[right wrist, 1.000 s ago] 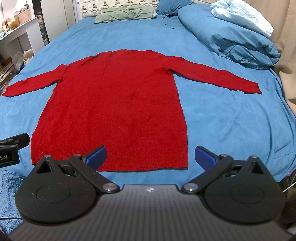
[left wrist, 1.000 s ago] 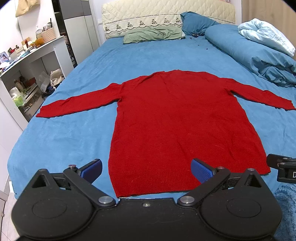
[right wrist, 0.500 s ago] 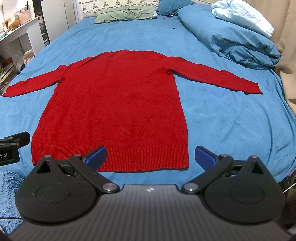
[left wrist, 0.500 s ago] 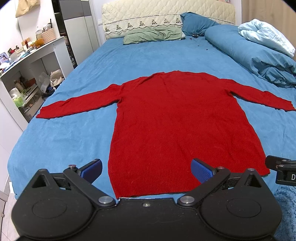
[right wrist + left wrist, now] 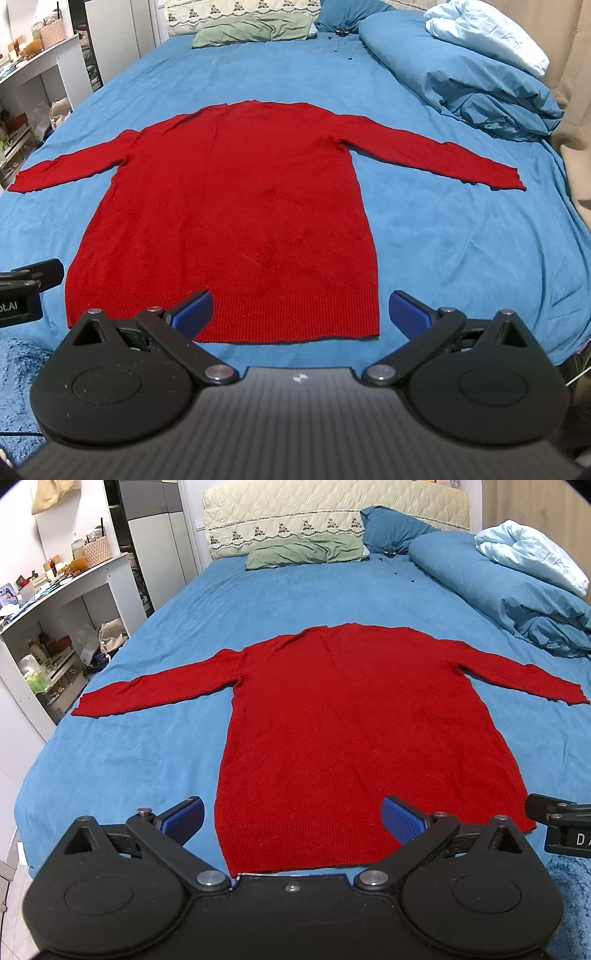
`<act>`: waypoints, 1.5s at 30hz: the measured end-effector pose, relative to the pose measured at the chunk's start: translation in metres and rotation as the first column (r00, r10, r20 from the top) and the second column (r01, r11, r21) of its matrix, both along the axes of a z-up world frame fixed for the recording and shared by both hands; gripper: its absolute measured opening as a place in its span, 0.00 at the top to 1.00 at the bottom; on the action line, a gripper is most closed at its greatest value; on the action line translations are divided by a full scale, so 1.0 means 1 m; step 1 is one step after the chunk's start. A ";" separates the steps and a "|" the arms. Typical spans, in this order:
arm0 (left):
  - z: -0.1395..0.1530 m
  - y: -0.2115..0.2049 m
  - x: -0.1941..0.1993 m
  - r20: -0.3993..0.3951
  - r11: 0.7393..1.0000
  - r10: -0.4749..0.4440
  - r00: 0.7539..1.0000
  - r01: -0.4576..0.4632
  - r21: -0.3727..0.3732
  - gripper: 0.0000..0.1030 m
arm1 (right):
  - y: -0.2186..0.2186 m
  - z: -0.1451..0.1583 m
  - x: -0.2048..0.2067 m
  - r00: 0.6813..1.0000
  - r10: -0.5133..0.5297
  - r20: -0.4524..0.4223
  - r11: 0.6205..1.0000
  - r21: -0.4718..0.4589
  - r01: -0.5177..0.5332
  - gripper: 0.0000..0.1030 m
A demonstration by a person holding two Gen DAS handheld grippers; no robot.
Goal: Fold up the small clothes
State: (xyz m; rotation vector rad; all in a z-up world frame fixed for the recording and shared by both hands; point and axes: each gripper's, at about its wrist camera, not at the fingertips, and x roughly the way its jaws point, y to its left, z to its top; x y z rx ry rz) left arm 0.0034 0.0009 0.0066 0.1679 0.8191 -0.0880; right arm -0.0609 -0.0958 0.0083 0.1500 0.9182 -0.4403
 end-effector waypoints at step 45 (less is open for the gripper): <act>0.029 0.001 0.006 0.049 0.999 0.006 0.999 -0.004 -0.046 0.00 | -0.006 0.025 0.001 0.999 -0.021 0.039 0.999 -0.027 0.022 0.00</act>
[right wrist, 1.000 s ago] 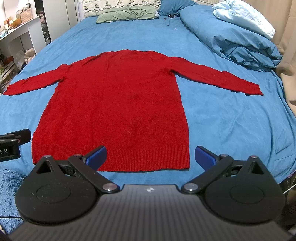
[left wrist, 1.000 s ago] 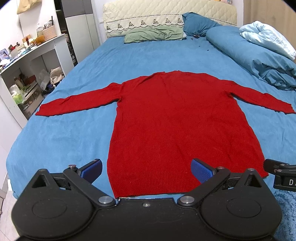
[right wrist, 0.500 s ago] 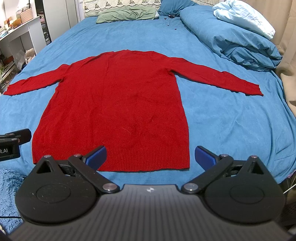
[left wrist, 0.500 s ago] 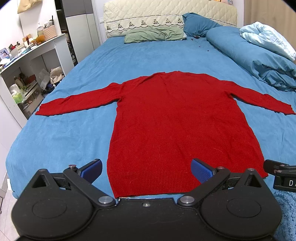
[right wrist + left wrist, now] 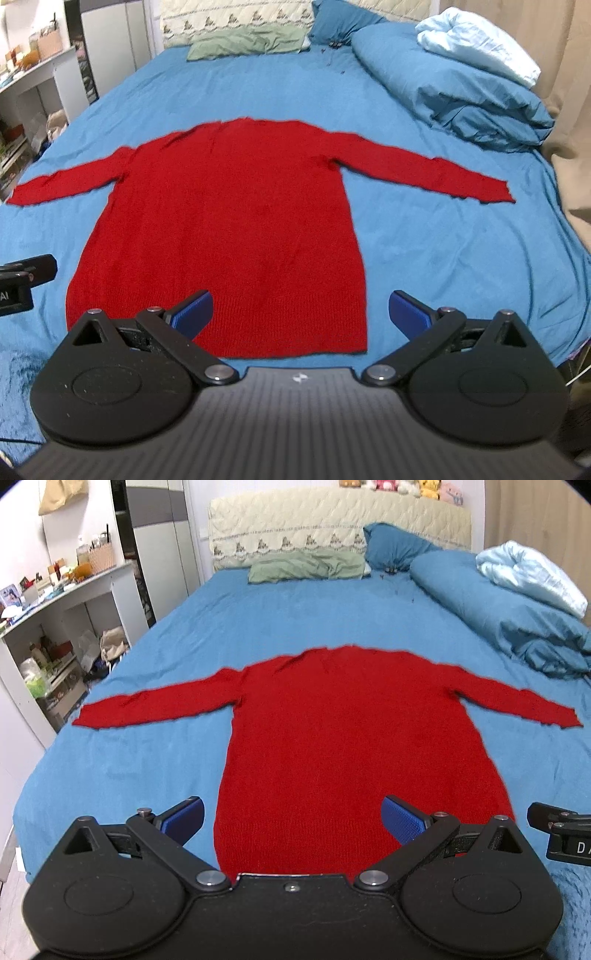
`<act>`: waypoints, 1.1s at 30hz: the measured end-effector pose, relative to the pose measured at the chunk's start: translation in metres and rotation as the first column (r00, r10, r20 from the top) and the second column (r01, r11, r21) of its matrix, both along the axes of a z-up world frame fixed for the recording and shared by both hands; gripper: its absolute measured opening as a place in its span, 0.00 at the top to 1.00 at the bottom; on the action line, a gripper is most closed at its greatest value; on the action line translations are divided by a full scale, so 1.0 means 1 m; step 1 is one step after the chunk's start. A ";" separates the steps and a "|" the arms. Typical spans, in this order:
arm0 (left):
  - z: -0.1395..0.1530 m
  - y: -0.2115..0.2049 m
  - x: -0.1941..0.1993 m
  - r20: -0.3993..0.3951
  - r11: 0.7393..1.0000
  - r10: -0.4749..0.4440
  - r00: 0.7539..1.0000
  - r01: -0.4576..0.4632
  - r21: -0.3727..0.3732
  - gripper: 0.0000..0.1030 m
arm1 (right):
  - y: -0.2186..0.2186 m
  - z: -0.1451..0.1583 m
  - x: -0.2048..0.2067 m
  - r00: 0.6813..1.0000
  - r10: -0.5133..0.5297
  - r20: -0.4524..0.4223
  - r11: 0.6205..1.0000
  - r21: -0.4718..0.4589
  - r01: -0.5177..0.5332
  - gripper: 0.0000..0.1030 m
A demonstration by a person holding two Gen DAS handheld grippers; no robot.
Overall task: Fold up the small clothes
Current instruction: 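Grasp the sweater cuff with the right tool and lift it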
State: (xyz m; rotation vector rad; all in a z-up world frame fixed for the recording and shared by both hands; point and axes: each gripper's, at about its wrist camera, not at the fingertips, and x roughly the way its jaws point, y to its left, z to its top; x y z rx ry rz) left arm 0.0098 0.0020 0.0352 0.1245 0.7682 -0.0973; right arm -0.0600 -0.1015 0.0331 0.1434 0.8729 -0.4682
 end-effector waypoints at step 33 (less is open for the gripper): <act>-0.105 -0.247 0.346 -0.118 0.964 -0.264 0.957 0.257 -0.066 0.00 | -0.385 -0.122 0.084 0.863 -0.471 0.180 0.882 0.102 0.460 0.00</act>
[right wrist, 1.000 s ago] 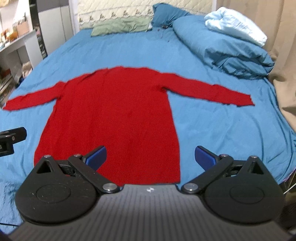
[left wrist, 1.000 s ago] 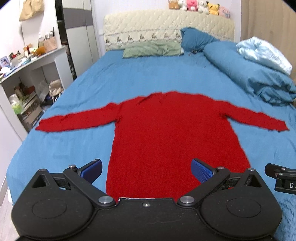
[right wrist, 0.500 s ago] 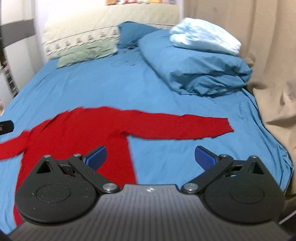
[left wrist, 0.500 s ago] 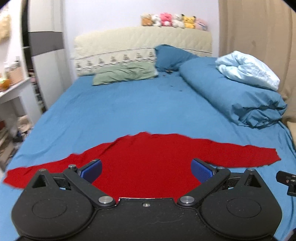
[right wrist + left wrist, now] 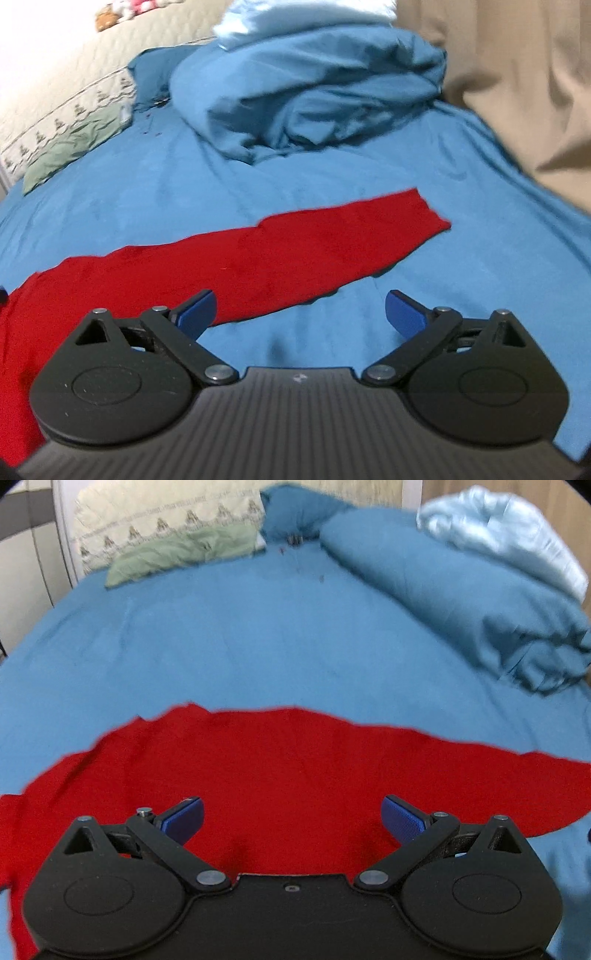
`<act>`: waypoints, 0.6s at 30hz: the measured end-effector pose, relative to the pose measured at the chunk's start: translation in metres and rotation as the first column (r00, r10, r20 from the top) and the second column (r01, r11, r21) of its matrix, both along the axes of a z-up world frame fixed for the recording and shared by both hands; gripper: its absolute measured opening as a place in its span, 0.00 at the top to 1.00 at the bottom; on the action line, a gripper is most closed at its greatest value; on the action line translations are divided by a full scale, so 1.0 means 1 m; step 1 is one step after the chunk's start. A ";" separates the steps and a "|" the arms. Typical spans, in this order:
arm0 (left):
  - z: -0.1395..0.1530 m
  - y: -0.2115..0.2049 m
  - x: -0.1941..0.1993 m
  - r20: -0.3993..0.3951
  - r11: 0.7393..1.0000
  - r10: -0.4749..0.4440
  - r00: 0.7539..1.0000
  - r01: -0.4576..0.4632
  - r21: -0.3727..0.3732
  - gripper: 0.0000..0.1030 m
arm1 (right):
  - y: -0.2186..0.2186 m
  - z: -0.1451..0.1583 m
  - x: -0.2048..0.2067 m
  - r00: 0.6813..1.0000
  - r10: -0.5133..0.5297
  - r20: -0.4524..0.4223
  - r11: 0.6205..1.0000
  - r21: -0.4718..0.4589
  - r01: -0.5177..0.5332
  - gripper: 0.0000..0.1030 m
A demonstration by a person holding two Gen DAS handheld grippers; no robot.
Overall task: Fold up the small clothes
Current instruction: 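Grasp the sweater cuff with the right tool and lift it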
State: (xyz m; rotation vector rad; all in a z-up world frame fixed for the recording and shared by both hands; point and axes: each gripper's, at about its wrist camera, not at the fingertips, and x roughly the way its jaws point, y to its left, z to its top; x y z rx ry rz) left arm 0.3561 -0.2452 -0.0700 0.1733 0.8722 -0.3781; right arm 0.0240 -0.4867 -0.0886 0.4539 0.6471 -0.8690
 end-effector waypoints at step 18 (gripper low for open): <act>-0.083 -0.018 0.045 -0.111 1.000 0.004 0.994 -0.002 0.024 0.00 | -0.091 -0.074 0.022 0.978 -0.192 0.083 0.981 0.037 0.190 0.62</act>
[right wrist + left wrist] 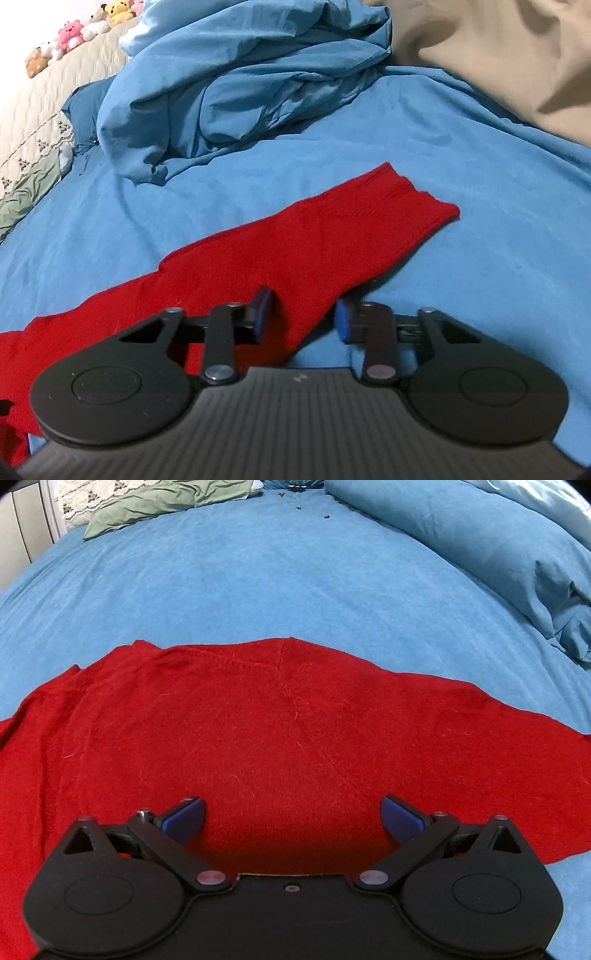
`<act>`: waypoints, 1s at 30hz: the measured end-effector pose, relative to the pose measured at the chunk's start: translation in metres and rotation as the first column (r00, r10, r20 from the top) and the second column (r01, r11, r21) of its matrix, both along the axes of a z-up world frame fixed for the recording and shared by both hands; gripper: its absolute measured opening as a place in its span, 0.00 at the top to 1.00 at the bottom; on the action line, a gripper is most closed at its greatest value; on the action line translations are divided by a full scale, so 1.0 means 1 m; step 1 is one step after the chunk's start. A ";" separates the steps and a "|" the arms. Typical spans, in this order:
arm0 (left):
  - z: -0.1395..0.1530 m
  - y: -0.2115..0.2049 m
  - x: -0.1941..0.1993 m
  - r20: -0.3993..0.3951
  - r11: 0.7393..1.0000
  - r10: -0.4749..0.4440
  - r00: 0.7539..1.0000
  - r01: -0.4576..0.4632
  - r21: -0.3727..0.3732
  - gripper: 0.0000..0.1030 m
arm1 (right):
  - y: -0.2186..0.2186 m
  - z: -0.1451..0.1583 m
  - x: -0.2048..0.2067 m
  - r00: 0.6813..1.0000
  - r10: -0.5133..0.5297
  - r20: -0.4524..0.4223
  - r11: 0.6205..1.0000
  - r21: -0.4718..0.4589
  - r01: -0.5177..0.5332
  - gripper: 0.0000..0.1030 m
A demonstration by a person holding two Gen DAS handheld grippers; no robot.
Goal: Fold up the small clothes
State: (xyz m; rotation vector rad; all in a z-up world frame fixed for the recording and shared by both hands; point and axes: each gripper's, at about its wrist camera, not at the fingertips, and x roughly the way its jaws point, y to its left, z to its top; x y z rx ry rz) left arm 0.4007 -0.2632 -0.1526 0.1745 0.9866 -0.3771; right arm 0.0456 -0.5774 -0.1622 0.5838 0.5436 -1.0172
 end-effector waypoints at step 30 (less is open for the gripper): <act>0.099 0.215 -0.017 0.208 0.977 0.212 0.955 -0.199 -0.081 0.00 | 0.278 0.078 0.244 0.532 0.833 0.151 0.550 -0.128 -0.825 0.82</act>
